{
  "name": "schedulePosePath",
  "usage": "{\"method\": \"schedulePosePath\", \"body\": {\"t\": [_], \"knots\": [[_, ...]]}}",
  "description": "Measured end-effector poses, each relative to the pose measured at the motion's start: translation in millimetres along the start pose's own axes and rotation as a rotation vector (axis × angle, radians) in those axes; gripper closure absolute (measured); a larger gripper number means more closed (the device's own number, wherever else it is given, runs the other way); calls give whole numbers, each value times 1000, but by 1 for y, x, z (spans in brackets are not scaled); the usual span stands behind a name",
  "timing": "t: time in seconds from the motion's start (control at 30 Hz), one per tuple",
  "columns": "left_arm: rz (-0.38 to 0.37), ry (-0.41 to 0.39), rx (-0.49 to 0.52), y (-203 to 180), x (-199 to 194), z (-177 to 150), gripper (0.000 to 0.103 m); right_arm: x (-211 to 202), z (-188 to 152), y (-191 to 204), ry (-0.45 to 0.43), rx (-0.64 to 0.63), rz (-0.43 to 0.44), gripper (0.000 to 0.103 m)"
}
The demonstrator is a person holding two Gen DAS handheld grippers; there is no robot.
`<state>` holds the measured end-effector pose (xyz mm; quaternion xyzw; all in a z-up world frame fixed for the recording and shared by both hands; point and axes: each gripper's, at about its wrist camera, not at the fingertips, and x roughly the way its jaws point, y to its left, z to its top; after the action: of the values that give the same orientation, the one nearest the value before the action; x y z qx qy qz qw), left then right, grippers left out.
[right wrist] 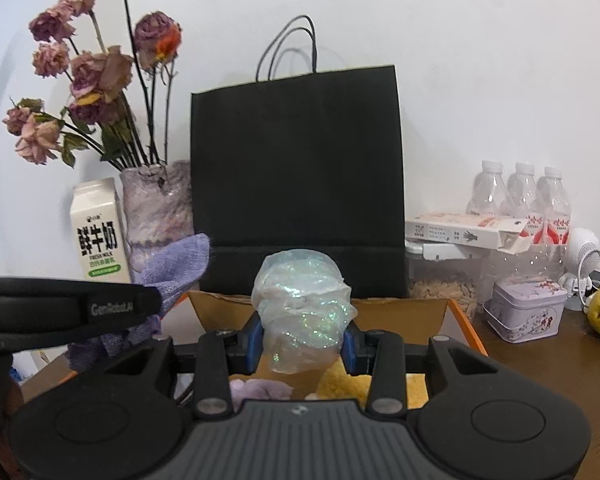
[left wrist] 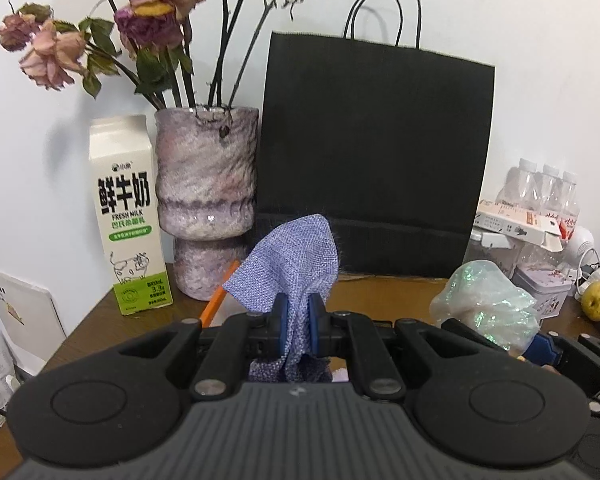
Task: Organize objects
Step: 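Open both grippers to drop the cloth and bag into the box, then withdraw both grippers from the box back toward the table items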
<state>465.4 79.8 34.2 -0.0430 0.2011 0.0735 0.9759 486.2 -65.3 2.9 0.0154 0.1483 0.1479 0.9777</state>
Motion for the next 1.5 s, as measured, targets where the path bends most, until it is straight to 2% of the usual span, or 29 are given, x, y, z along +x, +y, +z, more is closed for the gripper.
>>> {"method": "schedulePosePath", "body": {"t": [0.33,0.5,0.63,0.67,0.7,0.73,0.77,0.8,0.83,0.87,0.9,0.97,1.5], "knots": [[-3,28,-5,1,11,-2,89,10,-3,-3,42,-11,-37,64],[-20,35,3,-1,14,-3,80,13,-4,-4,59,-14,-46,60],[-25,26,4,-2,13,-4,78,13,-4,-4,65,-16,-49,58],[-27,25,5,-2,13,-4,73,13,-5,-4,66,-16,-48,57],[-28,23,5,-2,12,-4,64,13,-5,-3,70,-15,-45,49],[-28,15,5,-2,11,-5,57,14,-5,-4,74,-14,-46,31],[-30,8,3,-2,10,-5,46,14,-5,-4,68,-12,-51,21],[-28,2,-1,-2,9,-5,35,13,-5,-4,62,-12,-55,5],[-24,-5,-4,-2,8,-5,27,13,-5,-4,62,-13,-57,2],[-21,-15,-6,-2,7,-5,9,13,-5,-4,65,-11,-58,2],[-17,-30,-8,-1,5,-4,0,13,-4,-4,68,-10,-59,0],[-2,-54,-10,-1,2,-4,0,14,-5,-4,73,-12,-65,0],[4,-44,-21,2,3,-4,0,13,-6,-4,79,-11,-61,0]]}}
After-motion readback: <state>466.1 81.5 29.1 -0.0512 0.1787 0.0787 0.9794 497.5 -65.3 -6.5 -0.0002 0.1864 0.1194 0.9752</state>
